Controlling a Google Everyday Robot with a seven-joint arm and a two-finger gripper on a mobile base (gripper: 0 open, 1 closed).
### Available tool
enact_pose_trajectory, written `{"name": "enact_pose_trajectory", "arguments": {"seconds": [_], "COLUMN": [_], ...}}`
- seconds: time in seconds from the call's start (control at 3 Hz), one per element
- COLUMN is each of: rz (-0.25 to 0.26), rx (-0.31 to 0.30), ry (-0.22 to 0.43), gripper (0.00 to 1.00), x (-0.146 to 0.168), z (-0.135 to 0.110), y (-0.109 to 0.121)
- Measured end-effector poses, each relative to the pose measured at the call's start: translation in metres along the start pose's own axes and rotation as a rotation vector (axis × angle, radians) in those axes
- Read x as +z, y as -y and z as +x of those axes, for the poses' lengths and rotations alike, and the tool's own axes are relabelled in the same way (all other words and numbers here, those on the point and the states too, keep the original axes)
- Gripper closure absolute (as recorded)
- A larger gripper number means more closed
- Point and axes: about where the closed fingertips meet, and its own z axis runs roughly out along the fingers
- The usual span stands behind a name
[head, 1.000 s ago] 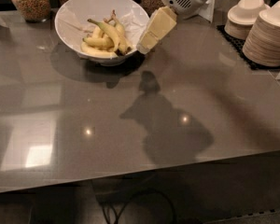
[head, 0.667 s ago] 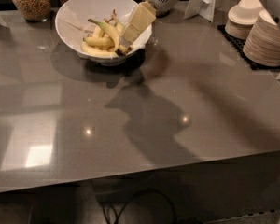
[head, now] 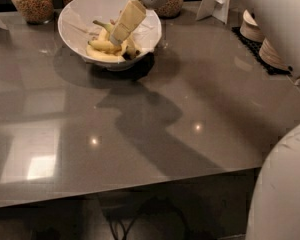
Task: Pick banana from white bowl
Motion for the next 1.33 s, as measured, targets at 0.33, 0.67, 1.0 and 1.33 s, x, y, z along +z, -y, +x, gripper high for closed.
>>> {"name": "enact_pose_trajectory", "arguments": {"seconds": [0.33, 0.67, 1.0, 1.33], "rz": [0.0, 0.016, 0.028, 0.038], "rx": [0.027, 0.098, 0.15, 0.212], "ry": [-0.02, -0.079, -0.116, -0.158], "gripper": [0.0, 0.0, 0.0, 0.0], "x": [0.016, 0.039, 0.051, 0.064], "z": [0.001, 0.007, 0.01, 0.019], "y": [0.005, 0.018, 0.026, 0.032]}}
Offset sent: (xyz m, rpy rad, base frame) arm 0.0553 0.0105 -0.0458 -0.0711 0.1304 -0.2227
